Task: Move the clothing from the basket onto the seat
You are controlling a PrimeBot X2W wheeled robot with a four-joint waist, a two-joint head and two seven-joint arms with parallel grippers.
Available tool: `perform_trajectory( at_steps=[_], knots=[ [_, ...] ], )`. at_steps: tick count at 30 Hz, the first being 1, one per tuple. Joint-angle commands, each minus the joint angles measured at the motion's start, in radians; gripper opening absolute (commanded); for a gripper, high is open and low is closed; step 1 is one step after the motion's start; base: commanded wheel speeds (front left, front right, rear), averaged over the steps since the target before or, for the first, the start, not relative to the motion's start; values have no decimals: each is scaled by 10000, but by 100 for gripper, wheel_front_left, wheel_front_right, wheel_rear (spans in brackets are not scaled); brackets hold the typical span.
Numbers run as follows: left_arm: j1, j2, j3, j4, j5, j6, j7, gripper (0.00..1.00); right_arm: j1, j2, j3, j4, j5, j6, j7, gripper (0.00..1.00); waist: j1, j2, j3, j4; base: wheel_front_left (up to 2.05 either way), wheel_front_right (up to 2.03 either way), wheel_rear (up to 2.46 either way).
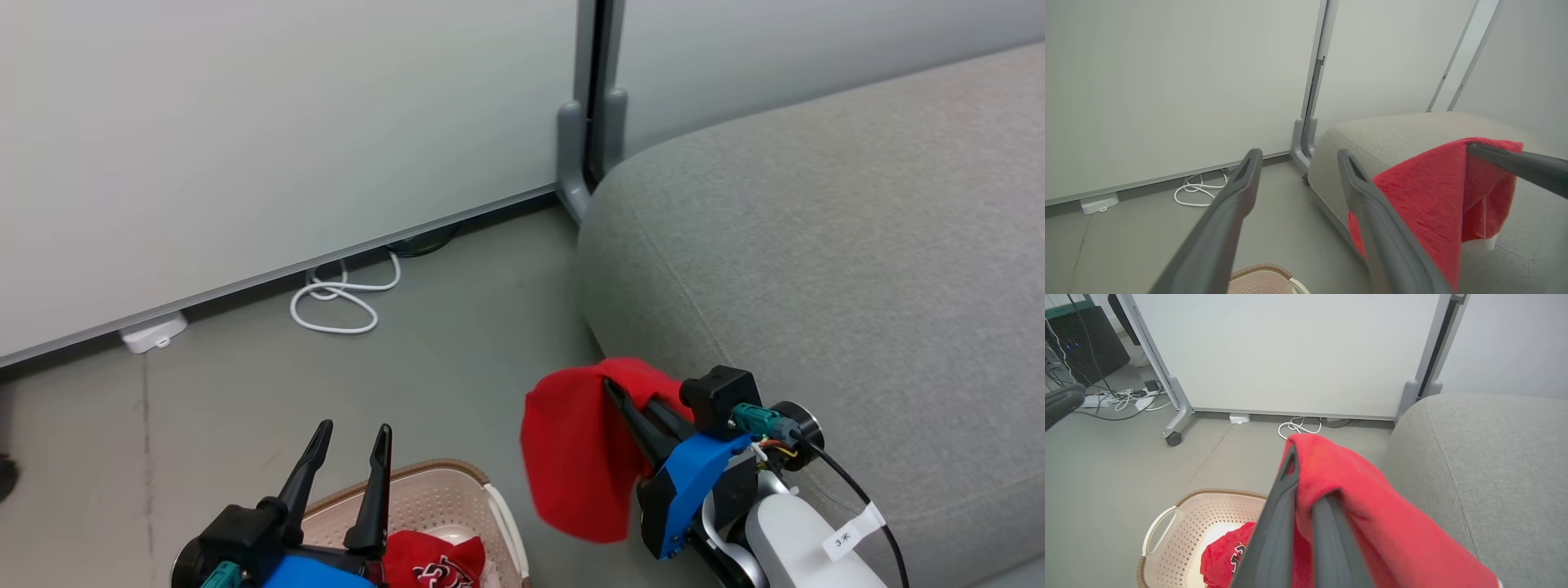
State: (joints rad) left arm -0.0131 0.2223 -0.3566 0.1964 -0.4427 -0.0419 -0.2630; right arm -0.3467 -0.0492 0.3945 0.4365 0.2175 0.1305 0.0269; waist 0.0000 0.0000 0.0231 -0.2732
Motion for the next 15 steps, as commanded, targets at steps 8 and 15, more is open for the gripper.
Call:
perform_trajectory(
  at_steps=[8, 15],
  knots=[
    [292, -435, 654, -154, 802, -466, -26, 100, 380, -23, -190, -430, -62, 5, 95, 0, 0, 0, 192, -1259, 0, 0, 0],
    [276, -663, 999, -73, 1134, -681, -26, 100, 558, -16, -310, -621, -114, 5, 112, 0, 0, 0, 345, -2214, 0, 0, 0]
  ],
)
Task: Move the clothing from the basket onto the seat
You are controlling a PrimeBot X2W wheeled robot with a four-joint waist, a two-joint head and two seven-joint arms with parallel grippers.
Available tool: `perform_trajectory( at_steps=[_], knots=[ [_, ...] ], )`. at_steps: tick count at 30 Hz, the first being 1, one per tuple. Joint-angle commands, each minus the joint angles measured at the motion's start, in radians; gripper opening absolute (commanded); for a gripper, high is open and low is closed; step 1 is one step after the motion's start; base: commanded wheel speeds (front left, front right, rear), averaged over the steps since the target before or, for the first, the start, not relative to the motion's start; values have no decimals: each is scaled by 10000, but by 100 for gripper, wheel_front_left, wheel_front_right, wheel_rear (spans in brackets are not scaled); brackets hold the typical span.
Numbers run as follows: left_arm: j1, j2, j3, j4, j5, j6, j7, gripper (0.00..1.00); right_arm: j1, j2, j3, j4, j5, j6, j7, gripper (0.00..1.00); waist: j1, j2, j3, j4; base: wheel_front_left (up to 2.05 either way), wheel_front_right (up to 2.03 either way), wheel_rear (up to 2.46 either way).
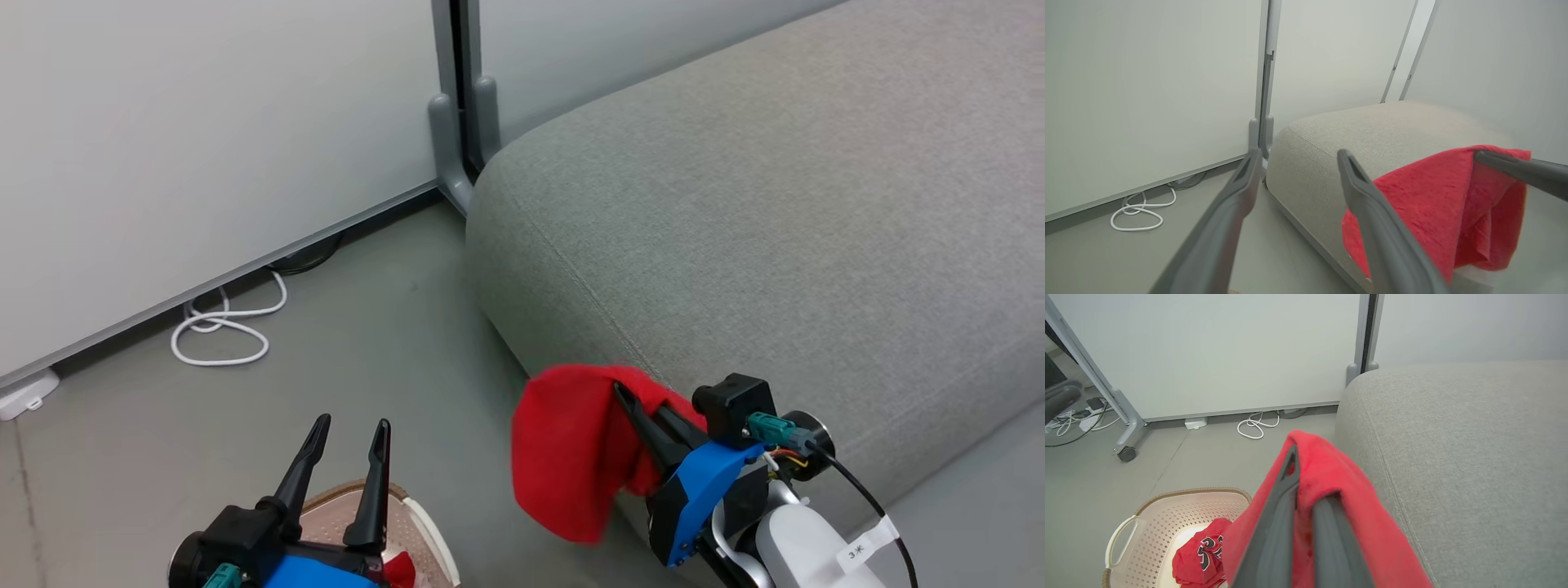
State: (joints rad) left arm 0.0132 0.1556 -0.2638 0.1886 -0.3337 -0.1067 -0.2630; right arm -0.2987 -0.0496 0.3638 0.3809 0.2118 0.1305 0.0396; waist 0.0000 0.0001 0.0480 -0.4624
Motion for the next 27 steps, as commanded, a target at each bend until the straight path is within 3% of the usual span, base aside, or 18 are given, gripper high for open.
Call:
perform_trajectory(
  at_steps=[1, 19, 27],
  knots=[
    [-1, -18, 114, 6, 93, -55, -26, 100, 90, -14, -16, -77, -52, 5, -15, 0, 0, -1, 122, -457, 0, 0, 0],
    [-422, 123, 96, 111, 217, -262, -26, 100, -29, -8, -950, -420, -201, 5, -110, 0, 0, -1, 701, -772, 0, 0, 0],
    [-1077, 641, -324, -375, 362, -266, -27, 100, -1636, -18, -2334, -800, 495, 5, -38, 0, 0, -1, 2305, 84, 0, 0, 0]
  ],
)
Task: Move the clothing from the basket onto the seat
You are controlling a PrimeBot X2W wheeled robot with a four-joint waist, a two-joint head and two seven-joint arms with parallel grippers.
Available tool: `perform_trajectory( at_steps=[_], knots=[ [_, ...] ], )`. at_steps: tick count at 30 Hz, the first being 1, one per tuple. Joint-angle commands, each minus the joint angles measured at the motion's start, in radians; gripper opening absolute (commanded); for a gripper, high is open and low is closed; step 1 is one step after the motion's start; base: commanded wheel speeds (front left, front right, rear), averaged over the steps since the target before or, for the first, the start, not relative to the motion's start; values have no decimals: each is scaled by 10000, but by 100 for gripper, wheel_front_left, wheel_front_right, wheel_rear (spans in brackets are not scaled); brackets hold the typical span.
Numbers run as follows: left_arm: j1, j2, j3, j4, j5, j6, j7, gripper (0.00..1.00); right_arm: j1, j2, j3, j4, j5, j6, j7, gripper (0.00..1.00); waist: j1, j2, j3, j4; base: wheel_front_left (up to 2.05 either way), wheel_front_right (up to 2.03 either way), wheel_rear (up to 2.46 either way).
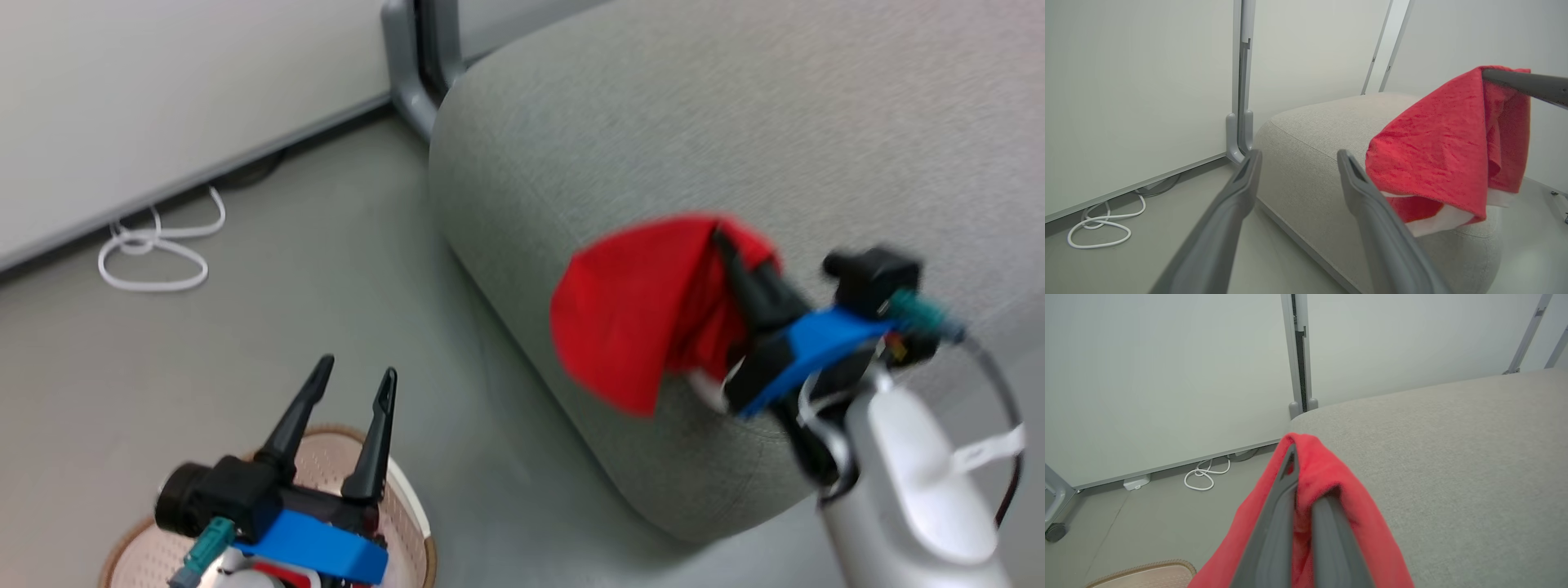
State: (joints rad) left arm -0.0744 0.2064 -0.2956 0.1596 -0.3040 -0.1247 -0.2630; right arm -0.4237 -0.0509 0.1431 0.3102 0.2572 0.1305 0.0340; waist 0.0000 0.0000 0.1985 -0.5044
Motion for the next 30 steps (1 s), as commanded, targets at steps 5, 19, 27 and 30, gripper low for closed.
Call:
perform_trajectory(
  at_steps=[5, 19, 27, 30],
  knots=[
    [-741, 535, -148, -468, 124, -81, -17, 100, -1887, -456, -983, -113, 270, 5, 178, 0, 0, 0, 2016, 952, 0, 0, 0],
    [-2555, 1190, -605, -1932, 320, -82, 211, 100, -6126, -2505, -4295, 1153, -208, 3, 584, 0, 0, 0, 5050, 2372, 0, 0, 0],
    [-2392, 1488, -486, -2419, 333, 100, 279, 100, -6853, -2776, -5980, 2895, -971, 3, 204, 0, 0, 0, 5593, 2580, 0, 0, 0],
    [-2291, 1551, -431, -2492, 235, 141, 282, 100, -6768, -2611, -6140, 3543, -1317, 5, 46, 10, 0, 0, 5572, 2568, 0, 0, 0]
  ],
)
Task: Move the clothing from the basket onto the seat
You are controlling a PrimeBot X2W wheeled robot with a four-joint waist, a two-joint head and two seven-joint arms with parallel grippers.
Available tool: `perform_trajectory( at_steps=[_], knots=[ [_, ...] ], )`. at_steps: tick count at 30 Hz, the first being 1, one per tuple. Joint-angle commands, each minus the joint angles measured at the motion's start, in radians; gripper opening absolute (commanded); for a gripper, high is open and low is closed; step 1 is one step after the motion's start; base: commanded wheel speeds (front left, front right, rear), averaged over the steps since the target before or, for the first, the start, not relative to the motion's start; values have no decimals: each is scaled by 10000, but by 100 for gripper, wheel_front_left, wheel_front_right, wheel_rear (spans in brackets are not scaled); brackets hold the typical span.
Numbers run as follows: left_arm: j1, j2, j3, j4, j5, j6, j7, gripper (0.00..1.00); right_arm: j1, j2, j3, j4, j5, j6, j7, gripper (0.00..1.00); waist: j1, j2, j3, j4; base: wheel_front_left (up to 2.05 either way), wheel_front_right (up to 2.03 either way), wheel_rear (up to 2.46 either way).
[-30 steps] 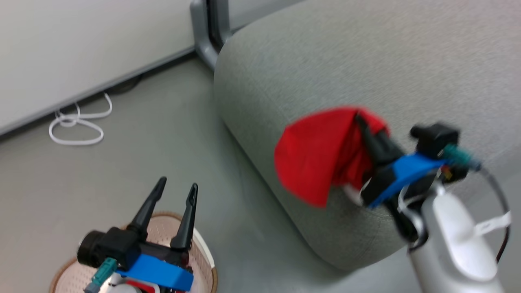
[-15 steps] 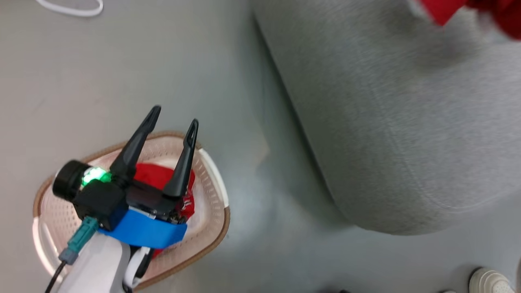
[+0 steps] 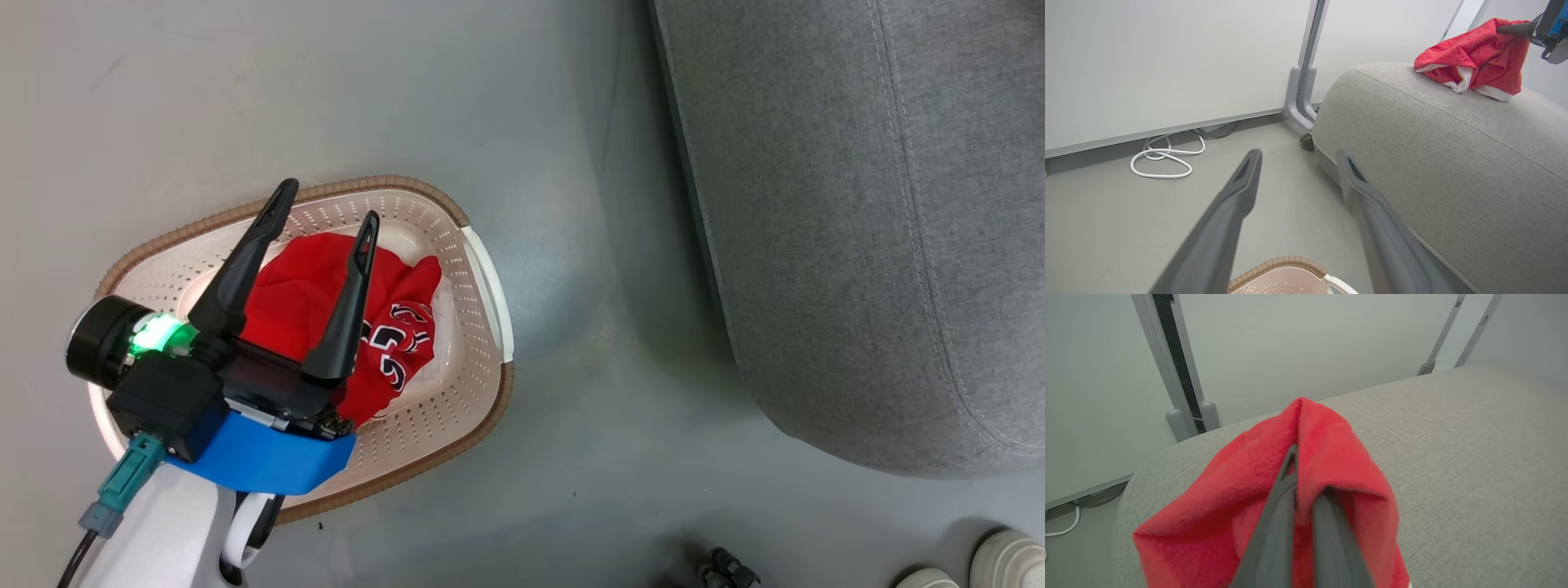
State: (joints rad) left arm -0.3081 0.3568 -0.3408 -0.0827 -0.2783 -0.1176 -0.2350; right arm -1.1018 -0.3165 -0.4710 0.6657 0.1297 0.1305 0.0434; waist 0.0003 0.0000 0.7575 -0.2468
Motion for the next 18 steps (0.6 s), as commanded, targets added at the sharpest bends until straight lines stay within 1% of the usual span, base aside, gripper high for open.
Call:
perform_trajectory(
  at_steps=[1, 2, 3, 10, 14, 18],
  knots=[
    [81, 55, 27, -68, -29, 61, 3, 100, 40, 86, -29, 193, -120, 5, -88, 29, -3, 0, -54, -24, 0, 0, 0],
    [99, 52, 19, -52, -62, 62, 6, 100, 50, 122, -77, 383, -167, 3, -138, 49, -3, 0, -104, -39, 0, 0, 0],
    [99, 47, 1, -36, -89, 58, -1, 100, 69, 166, -110, 575, -255, 3, -186, 100, -3, 0, -170, -56, 0, 0, 0],
    [69, -116, -202, 358, -311, -16, -146, 100, 379, 377, -79, 1497, -732, 3, -420, 100, -3, 0, -971, -50, 0, 0, 0],
    [171, -357, -304, 798, -473, -52, -244, 100, 834, 423, 200, 1742, -790, 3, -429, 100, -3, 0, -1717, 46, 0, 0, 0],
    [344, -682, -111, 1268, -648, -34, -302, 100, 1551, 594, 702, 1729, -729, 3, -577, 100, -3, 0, -2544, 130, 0, 0, 0]
  ],
)
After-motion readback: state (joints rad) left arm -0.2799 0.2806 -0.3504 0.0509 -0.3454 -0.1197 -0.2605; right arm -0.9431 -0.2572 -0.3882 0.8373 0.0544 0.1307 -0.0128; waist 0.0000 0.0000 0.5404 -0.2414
